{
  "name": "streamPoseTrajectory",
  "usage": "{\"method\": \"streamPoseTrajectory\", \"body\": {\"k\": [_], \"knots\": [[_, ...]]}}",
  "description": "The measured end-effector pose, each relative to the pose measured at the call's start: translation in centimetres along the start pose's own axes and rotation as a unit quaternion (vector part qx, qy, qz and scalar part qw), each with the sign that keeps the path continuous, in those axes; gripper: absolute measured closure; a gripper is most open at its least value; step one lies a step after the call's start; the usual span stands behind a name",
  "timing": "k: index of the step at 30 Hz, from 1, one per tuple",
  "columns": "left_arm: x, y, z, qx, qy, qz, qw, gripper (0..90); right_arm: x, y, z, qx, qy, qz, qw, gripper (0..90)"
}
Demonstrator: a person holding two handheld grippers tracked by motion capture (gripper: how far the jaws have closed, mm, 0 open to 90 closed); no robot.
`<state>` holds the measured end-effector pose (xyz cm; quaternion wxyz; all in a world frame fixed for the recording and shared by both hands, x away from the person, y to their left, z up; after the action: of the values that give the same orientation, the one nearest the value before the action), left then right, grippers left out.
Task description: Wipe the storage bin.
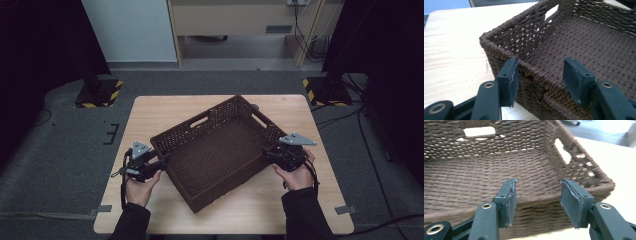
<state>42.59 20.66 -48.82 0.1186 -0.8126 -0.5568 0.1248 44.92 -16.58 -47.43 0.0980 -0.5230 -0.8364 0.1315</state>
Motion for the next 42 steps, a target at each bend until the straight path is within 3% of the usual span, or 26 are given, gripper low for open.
{"method": "streamPoseTrajectory", "body": {"k": [3,6,7,13,15,18,22,28,31,34,36,42], "knots": [[0.8,0.7,-0.1,0.002,-0.006,-0.008,0.9999,46.3,-0.6,-0.1,0.1,0.0,0.004,0.006,1.0,46.5],[1.1,0.8,-0.2,0.002,-0.006,-0.008,0.9999,46.0,-0.4,-0.1,0.1,0.004,0.008,0.004,1.0,45.8],[0.9,0.7,-0.2,0.0,-0.005,-0.007,1.0,46.1,-0.4,-0.1,0.2,0.005,0.001,0.006,1.0,46.2],[-0.6,-0.6,0.0,0.0,-0.004,0.01,0.9999,44.8,-0.1,-0.3,0.4,0.004,0.014,0.01,0.9998,48.7],[-0.8,-0.5,0.2,0.003,0.004,0.004,1.0,44.6,0.1,-0.4,0.3,0.005,0.013,0.007,0.9999,48.8],[-0.5,-0.4,0.2,0.003,0.006,0.001,1.0,46.5,-0.1,-0.6,0.1,0.003,0.008,-0.003,1.0,48.7],[0.4,0.2,0.0,0.003,0.002,-0.003,1.0,49.8,-0.9,-0.9,-0.4,-0.013,0.001,0.008,0.9999,47.8],[1.5,0.6,-0.2,0.005,-0.004,-0.003,1.0,50.7,-2.6,-1.2,-0.4,-0.008,-0.014,0.03,0.9994,49.0],[1.2,-0.1,-0.7,-0.003,-0.004,0.001,1.0,49.7,-3.2,-1.0,0.3,0.008,-0.023,0.032,0.9992,52.5],[0.6,-0.7,-0.8,-0.005,-0.007,0.013,0.9999,47.7,-3.3,-0.9,0.4,0.004,-0.029,0.027,0.9992,57.1],[0.2,-0.8,-0.4,0.002,-0.005,0.017,0.9998,47.5,-3.3,-1.1,0.3,0.008,-0.033,0.026,0.9991,61.6],[0.1,-0.2,0.4,0.02,0.006,0.011,0.9997,49.6,-2.5,-1.7,0.4,0.03,-0.05,0.014,0.9982,62.7]]}}
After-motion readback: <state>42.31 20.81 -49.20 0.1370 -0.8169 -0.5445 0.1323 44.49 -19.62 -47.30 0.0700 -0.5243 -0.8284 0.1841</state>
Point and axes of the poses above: each handheld gripper's, and its own axes: y roughly forward along the jaws, z roughly out of its underside, x roughly to its left, the point moved 9 cm from there along y, roughly forward along the jaws, and after that the axes turned 14 degrees about -x, right-handed, at the moved point
